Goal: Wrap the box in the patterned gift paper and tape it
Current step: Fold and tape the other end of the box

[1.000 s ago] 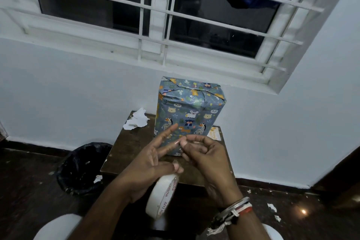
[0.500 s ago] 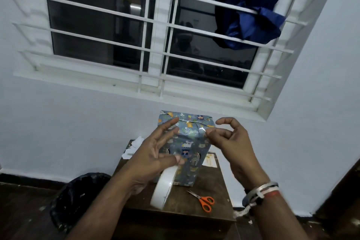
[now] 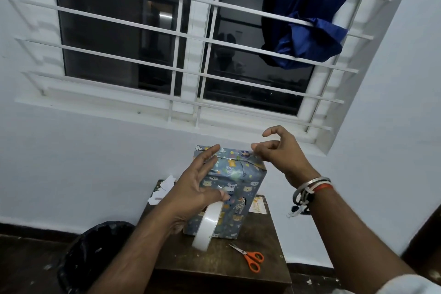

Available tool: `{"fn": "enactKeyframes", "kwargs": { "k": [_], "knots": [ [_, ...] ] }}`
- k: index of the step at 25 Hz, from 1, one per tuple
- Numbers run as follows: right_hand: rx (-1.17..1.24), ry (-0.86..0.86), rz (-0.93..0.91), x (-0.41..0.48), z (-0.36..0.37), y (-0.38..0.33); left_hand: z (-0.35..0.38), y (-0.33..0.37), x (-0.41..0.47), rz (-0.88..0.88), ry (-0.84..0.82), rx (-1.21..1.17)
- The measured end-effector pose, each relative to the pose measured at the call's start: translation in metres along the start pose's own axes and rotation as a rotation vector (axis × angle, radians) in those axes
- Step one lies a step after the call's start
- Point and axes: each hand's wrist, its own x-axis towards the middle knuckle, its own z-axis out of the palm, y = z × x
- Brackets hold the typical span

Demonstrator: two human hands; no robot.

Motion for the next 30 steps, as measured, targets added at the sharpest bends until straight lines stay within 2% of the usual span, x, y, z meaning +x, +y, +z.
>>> {"fn": "enactKeyframes", "kwargs": {
  "k": [5, 11, 15, 20, 24, 30],
  "knots": [
    [-0.096, -0.059, 0.126, -0.005, -0.005, 0.012, 0.004, 0.000, 0.005, -0.036, 0.001, -0.004],
    [-0.225, 0.044, 0.119, -0.003, 0.005, 0.018, 0.006, -0.006, 0.003, -0.014, 0.018, 0.020],
    [-0.444, 0.082, 0.140, 0.003, 0.009, 0.013, 0.007, -0.010, 0.002, -0.026, 0.013, 0.022],
    [-0.789, 0.027, 0.120, 0.009, 0.013, -0.003, 0.005, -0.015, 0.001, -0.050, 0.020, 0.010],
    [-0.685, -0.040, 0.180, -0.001, 0.006, 0.007, 0.004, -0.017, 0.001, -0.053, 0.050, 0.031],
    [-0.732, 0.058, 0.011, -0.009, 0.009, 0.019, 0.013, -0.013, -0.002, -0.019, 0.112, 0.031]
  ]
}}
